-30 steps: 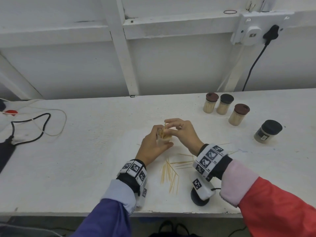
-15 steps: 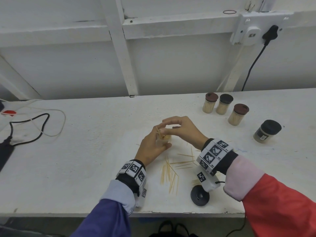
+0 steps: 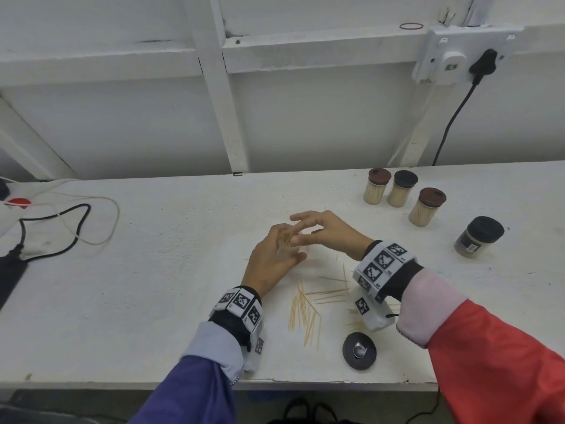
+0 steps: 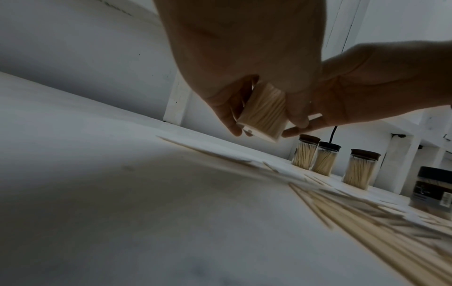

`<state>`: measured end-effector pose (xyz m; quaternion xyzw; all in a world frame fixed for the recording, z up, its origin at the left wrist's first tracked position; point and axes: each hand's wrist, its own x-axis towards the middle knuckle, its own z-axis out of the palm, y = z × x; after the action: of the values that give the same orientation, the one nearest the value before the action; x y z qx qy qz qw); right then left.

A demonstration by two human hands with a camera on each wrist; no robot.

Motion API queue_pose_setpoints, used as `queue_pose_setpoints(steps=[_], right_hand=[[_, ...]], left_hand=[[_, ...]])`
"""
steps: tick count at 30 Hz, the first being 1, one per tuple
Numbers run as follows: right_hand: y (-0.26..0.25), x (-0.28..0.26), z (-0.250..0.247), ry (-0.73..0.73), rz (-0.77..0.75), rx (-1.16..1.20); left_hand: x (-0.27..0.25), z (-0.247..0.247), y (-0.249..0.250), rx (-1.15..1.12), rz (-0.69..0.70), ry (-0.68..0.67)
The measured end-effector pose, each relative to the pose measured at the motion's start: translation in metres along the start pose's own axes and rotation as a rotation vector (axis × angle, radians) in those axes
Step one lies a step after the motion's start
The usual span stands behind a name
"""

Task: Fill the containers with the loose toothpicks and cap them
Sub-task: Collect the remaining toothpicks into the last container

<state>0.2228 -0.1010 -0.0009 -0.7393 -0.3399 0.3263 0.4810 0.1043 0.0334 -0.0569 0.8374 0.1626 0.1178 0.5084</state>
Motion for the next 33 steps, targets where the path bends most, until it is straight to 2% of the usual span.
queue_pose_setpoints(steps=[2,4,6,8,11,13,16,24,30,33], right_hand=[[-0.003,-0.003,-0.013,-0.016,-0.018,0.014],[0.001,-0.002,-0.028,0.087,-0.034,0.005],[0.014,0.003,-0.042,0.104,0.016,-0.293],[0.029,0.005,-0.05,-0.011,0.129,-0.693],[0.046,0.001,-0.055,-0.133,0.126,-0.948],[0.053,-0.003,-0.056,-0.179,0.078,-0.999],[0.06,-0.005,-0.057,-0.155,0.031,-1.046],[0.052,-0.01,-0.059,-0.149,0.068,-1.252],[0.048,-0.004,-0.057,-0.269,0.247,-1.188],[0.047,-0.005,-0.056,-0.248,0.197,-1.144]], left_hand=[[0.001,-0.002,-0.001,0.011,-0.012,0.026],[0.002,-0.003,-0.002,0.011,-0.03,0.047],[0.002,-0.004,-0.004,0.009,-0.029,0.054],[0.003,-0.004,-0.006,0.026,-0.021,0.044],[0.003,-0.003,-0.007,0.068,-0.017,0.022],[0.002,-0.003,-0.008,0.085,-0.016,0.008],[0.002,-0.003,-0.011,0.086,-0.026,-0.005],[0.002,-0.002,-0.01,0.074,-0.022,-0.035],[0.002,-0.003,-0.009,0.084,-0.025,-0.042],[0.001,-0.002,-0.008,0.095,-0.027,-0.049]])
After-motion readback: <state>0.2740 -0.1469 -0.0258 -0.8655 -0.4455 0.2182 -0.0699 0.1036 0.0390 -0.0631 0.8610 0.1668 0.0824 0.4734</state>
